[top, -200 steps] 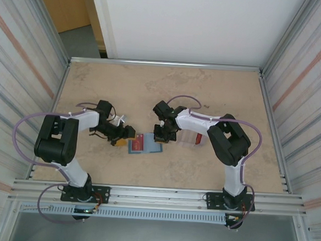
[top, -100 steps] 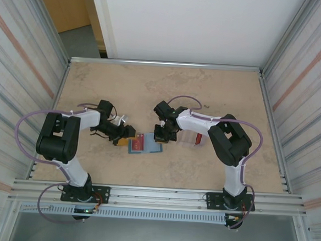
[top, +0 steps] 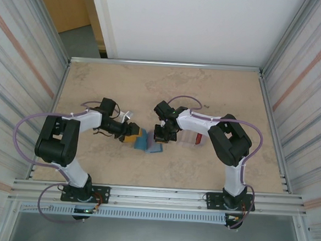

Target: Put the credit cards into the card holder

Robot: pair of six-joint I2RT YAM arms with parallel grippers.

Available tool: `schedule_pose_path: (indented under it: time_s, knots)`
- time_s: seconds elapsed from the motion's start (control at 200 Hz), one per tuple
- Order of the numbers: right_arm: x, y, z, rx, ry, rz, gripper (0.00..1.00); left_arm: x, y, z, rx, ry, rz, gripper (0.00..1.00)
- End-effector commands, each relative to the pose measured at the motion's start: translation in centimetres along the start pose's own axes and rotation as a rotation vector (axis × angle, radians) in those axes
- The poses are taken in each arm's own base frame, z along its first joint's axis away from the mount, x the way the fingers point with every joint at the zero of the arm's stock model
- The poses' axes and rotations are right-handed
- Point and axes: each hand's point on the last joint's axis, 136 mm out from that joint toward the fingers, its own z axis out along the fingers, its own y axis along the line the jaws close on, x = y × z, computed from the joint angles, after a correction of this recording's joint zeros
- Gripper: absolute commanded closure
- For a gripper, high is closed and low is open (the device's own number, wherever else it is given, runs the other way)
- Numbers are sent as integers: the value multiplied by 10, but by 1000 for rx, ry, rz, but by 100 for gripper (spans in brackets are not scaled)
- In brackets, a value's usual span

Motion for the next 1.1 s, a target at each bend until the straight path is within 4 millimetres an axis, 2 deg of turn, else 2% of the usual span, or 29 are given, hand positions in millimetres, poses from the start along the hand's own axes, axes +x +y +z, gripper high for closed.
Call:
schedule_pose_path:
  time_s: [0.0, 0.07, 0.411, 0.561, 0.837, 1.092]
  knots:
    - [14, -33, 19, 102, 48, 7, 97, 2, -27, 1, 117, 14, 38, 46]
    - [13, -35, 18, 99, 47, 11, 97, 3, -32, 3, 146, 29, 41, 45]
    - [11, -33, 6, 77, 19, 11, 98, 7, -36, 21, 192, 109, 7, 46]
    - [9, -24, -5, 42, -9, 0, 98, 8, -45, 27, 215, 137, 32, 47]
    - [8, -19, -13, -17, -36, 8, 100, 2, -40, 39, 219, 172, 23, 48]
    - [8, -12, -32, -46, -78, 14, 100, 1, -27, 52, 185, 201, 2, 47]
